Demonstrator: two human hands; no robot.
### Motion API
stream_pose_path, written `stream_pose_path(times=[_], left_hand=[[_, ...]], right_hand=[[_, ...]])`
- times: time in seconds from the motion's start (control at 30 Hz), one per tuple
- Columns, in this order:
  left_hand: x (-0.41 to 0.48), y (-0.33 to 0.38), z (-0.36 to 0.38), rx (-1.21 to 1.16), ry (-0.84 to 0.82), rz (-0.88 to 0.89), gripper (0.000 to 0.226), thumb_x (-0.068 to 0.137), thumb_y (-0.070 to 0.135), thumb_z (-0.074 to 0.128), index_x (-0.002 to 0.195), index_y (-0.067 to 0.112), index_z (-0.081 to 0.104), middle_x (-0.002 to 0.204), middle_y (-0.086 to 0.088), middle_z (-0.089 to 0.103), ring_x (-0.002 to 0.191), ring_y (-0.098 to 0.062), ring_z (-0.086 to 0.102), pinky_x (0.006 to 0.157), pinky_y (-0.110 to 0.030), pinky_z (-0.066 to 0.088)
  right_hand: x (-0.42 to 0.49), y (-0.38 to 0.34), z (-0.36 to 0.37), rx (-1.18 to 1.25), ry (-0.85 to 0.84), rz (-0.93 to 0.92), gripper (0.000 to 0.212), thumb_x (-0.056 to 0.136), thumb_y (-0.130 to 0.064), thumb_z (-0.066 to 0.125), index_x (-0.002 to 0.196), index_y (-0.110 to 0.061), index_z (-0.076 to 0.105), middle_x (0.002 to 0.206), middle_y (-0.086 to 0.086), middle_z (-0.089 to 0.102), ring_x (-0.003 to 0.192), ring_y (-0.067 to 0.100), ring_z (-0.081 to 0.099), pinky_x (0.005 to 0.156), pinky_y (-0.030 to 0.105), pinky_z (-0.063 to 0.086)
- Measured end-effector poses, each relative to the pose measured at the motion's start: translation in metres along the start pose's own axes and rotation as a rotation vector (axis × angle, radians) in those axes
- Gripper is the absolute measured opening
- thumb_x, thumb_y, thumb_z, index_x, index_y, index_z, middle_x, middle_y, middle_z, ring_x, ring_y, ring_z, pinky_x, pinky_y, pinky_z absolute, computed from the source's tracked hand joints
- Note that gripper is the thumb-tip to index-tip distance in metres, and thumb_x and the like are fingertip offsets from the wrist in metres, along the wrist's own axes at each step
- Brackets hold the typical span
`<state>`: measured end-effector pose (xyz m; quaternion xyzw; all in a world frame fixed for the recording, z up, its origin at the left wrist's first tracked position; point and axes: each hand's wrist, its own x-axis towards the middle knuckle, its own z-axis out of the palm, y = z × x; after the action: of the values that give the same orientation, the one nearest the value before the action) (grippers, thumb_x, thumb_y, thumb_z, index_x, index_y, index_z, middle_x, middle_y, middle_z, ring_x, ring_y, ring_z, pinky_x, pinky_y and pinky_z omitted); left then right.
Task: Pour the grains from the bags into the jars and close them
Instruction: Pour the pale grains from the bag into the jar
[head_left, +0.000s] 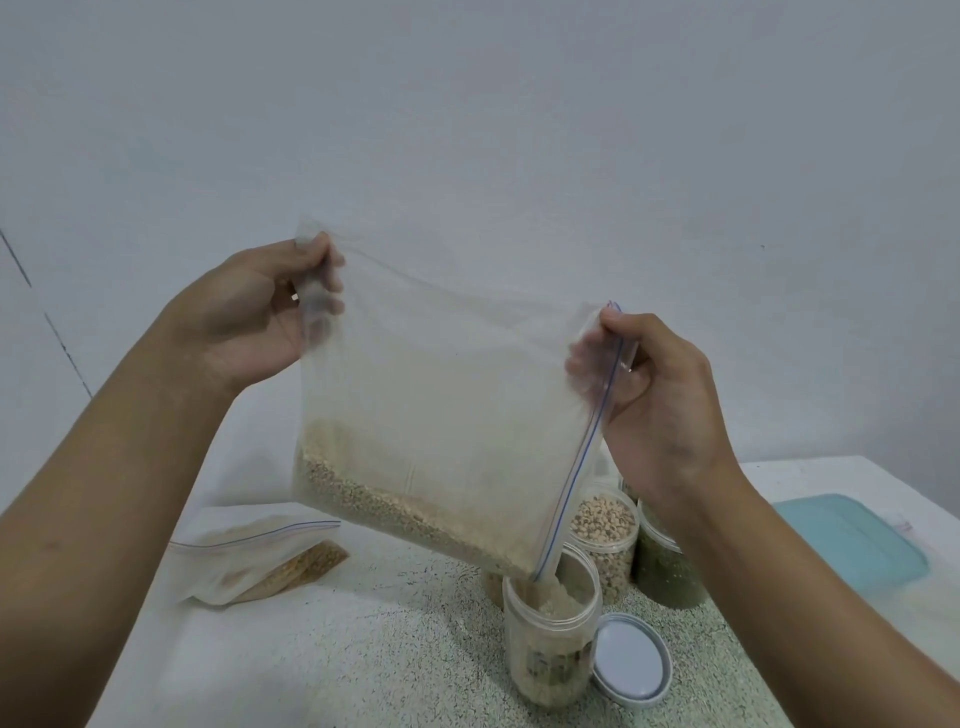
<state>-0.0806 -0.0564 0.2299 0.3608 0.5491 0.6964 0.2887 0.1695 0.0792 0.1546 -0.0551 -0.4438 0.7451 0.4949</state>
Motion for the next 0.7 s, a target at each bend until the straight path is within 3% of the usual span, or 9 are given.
stream_pose_path(times=[0.7], left_hand=[[0.0039, 0.004, -0.0019, 0.021, -0.003, -0.002, 0.035, 0.098, 0.027, 0.061, 0.067, 0.021, 0.075, 0.07, 0.005, 0.061, 0.06, -0.011, 0.06, 0.062, -0.021, 0.048]], right_hand=[[0.0091, 0.0018, 0.0031, -0.065, 0.025, -0.037, 0.027, 0.096, -0.009, 0.058, 0.071, -0.011, 0.067, 0.069, 0.001, 0.062, 0.065, 0.017, 0.061, 0.07, 0.029, 0.048]])
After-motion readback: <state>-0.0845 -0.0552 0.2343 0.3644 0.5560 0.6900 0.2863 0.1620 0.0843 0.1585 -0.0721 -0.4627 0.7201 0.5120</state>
